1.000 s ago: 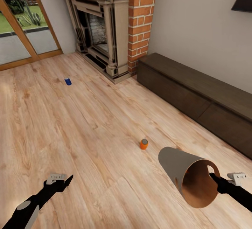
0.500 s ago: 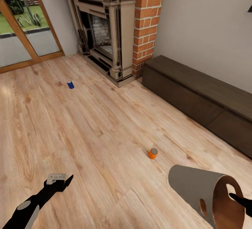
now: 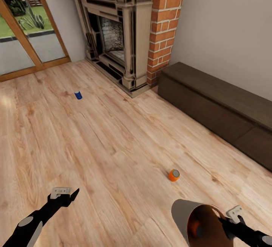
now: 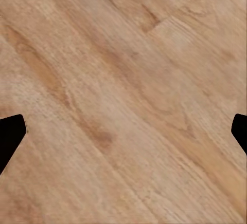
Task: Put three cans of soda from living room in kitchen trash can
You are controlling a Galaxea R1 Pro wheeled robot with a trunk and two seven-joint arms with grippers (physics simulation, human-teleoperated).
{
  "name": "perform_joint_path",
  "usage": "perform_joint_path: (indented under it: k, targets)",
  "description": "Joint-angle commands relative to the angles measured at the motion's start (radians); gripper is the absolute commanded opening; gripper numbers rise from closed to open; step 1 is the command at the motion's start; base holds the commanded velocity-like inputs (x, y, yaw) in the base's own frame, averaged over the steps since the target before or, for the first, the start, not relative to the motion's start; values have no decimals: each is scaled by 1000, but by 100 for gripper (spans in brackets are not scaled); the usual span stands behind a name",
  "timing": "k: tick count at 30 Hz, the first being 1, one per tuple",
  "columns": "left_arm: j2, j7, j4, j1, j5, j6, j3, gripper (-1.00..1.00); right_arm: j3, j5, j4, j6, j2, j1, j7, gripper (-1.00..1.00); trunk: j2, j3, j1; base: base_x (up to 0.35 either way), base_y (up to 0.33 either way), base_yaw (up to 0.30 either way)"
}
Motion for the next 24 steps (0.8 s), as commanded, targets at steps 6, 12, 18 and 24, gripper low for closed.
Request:
perform_joint_path:
  k: [6,12,18,24]
  targets:
    - [0,0,0,0,0,0,0,100,10,-2,-4,-41,-1,0,338,-100,0,0,0,210,161,0]
    - [0,1,0,0,-1,0,0,100,-111,-11,-74,-49,-1,4,429,-100,0,0,0,175,128,0]
    - [0,1,1,0,-1,1,1,100,-203,-14,-107,-48,1,5,437,-100,0,0,0,26,17,0]
    - [0,2,2,0,-2,5,1,100,-214,-14,-111,-48,2,6,433,-100,7,3,-4,3,2,0]
